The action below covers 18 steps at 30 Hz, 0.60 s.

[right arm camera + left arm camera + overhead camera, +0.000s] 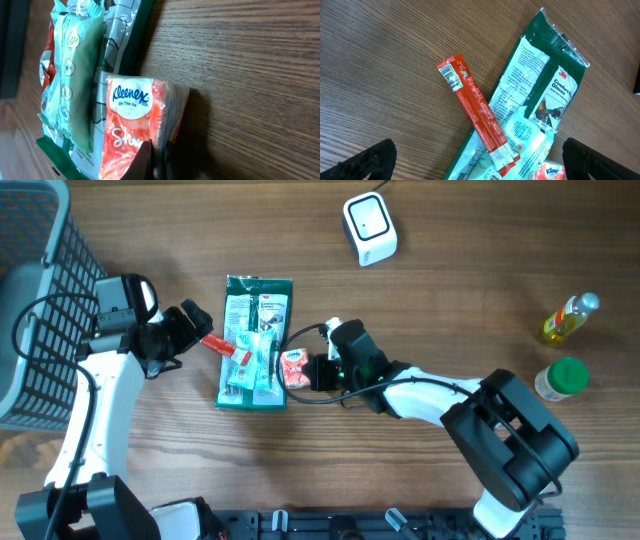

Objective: Scan the item barcode
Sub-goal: 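Move the right gripper to the Kleenex tissue pack and grasp it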

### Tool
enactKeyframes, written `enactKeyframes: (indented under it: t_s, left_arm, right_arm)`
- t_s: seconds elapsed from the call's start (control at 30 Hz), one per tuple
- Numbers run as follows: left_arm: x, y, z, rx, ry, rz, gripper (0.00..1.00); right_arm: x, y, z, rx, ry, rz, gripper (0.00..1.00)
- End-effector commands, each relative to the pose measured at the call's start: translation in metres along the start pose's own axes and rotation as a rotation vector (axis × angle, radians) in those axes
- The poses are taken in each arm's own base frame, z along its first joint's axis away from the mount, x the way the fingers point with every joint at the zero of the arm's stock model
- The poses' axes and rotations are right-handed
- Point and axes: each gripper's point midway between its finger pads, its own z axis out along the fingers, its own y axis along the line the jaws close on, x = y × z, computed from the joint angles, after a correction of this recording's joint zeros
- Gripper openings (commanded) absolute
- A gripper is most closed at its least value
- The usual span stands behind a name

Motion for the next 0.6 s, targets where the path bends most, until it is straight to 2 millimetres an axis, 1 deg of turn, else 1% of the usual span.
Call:
enactKeyframes:
  t_s: [0.0,0.03,0.07,0.1,0.13,0.2,0.27,0.37,0.43,0.57]
  left_arm:
    - [-0.004,-0.004,-0.004,0.012,-0.014,-0.002,1.0]
    - [-0.004,-0.004,-0.004,0.012,-0.014,-0.002,1.0]
    - [-0.004,-0.004,-0.004,0.012,-0.014,-0.002,1.0]
    - [-0.004,-0.004,-0.004,0.012,-0.014,-0.002,1.0]
    - [-0.004,-0.004,-0.004,0.012,-0.014,-0.002,1.0]
    - [-0.004,-0.004,-0.004,0.012,-0.014,-0.002,1.0]
    - [-0.004,-0.004,-0.004,0.012,-0.014,-0.002,1.0]
    - [-0.004,-0.004,-0.004,0.012,-0.014,-0.002,1.0]
    - [-0.004,-0.004,-0.004,0.012,-0.014,-0.002,1.0]
    - [-0.004,-0.004,-0.004,0.012,-0.014,-0.002,1.0]
  right_arm:
    - [-0.001,0.006,-0.009,-0.113,0.059,0.03,0.04]
    - [-0.008,0.013,-0.022,-0.195,0.077,0.046,0.04]
    - [-0.02,0.019,-0.041,-0.293,0.087,0.065,0.04]
    - [-0.027,0.024,-0.057,-0.373,0.1,0.076,0.04]
    - [-0.036,0.026,-0.078,-0.473,0.116,0.089,0.04]
    - [-0.042,0.028,-0.111,-0.634,0.16,0.105,0.04]
    - [-0.042,0.03,-0.138,-0.765,0.207,0.108,0.04]
    - [-0.042,0.029,-0.166,-0.894,0.219,0.057,0.04]
    - [-0.045,0.024,-0.179,-0.943,0.21,0.042,0.04]
    - [-0.051,0.014,-0.184,-0.93,0.185,0.072,0.04]
